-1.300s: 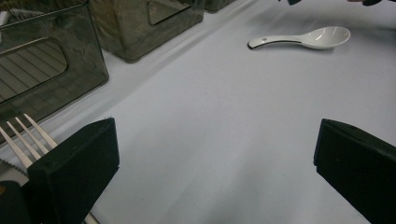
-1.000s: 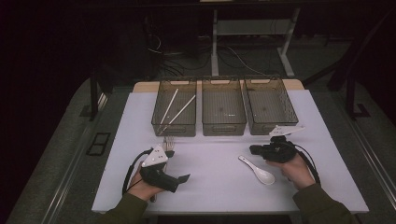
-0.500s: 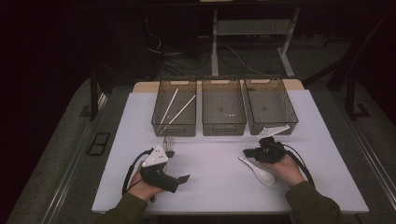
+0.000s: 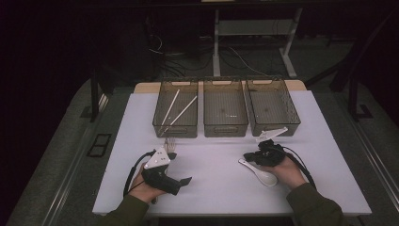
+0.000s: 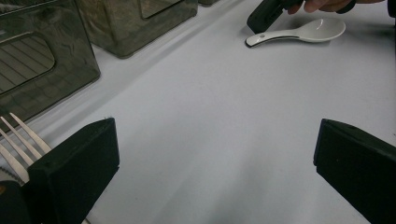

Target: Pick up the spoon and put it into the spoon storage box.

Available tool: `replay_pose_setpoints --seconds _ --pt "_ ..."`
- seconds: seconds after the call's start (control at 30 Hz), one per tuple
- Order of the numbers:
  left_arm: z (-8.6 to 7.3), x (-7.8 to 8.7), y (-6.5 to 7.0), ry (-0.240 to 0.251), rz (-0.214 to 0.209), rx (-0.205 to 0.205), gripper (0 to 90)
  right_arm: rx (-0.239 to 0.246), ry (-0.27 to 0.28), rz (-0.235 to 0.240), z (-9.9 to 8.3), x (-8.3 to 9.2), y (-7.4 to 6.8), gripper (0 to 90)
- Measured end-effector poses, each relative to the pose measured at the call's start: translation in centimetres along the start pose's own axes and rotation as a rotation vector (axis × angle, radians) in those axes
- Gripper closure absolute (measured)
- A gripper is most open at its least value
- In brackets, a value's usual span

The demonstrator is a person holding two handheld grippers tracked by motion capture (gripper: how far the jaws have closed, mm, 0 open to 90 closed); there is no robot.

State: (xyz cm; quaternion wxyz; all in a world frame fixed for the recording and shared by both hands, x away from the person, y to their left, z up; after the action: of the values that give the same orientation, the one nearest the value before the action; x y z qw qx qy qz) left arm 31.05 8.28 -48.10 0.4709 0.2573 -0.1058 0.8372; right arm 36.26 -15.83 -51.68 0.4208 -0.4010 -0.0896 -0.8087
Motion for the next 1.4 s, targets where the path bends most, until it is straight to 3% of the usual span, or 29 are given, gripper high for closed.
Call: replay_pose_setpoints --seconds 0.63,0.9,1.0,1.17,1.4 --pt "-0.1 0.0 0.2 -0.007 -0.01 -0.01 0.0 0.091 -0.058 0.106 -0.2 -0.2 -2.8 89.8" --pt "-0.1 0.0 0.2 -0.009 -0.009 -0.01 0.0 0.112 -0.086 0.139 -0.6 -0.3 -4.2 89.8" --pt "-0.1 0.0 0.2 -0.006 -0.009 -0.011 0.0 0.103 -0.07 0.138 -0.4 -0.2 -4.1 89.5" --pt "-0.1 0.1 0.2 -0.004 -0.01 -0.012 0.0 0.041 0.007 0.146 0.4 1.0 -3.5 68.1" --pt "-0.1 0.1 0.1 -0.001 -0.012 -0.006 0.0 0.018 0.064 0.107 -0.4 3.3 -2.2 47.3"
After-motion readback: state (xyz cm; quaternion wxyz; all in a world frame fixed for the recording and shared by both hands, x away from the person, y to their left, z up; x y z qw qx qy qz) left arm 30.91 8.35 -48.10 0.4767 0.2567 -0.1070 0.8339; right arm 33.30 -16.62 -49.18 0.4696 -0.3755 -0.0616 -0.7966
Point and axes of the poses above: each handheld gripper's, and its own axes: x roughly backward along the jaws, z roughly out of its top, y roughly to its right, the point moved 10 cm from there along -x, roughly forward along the jaws
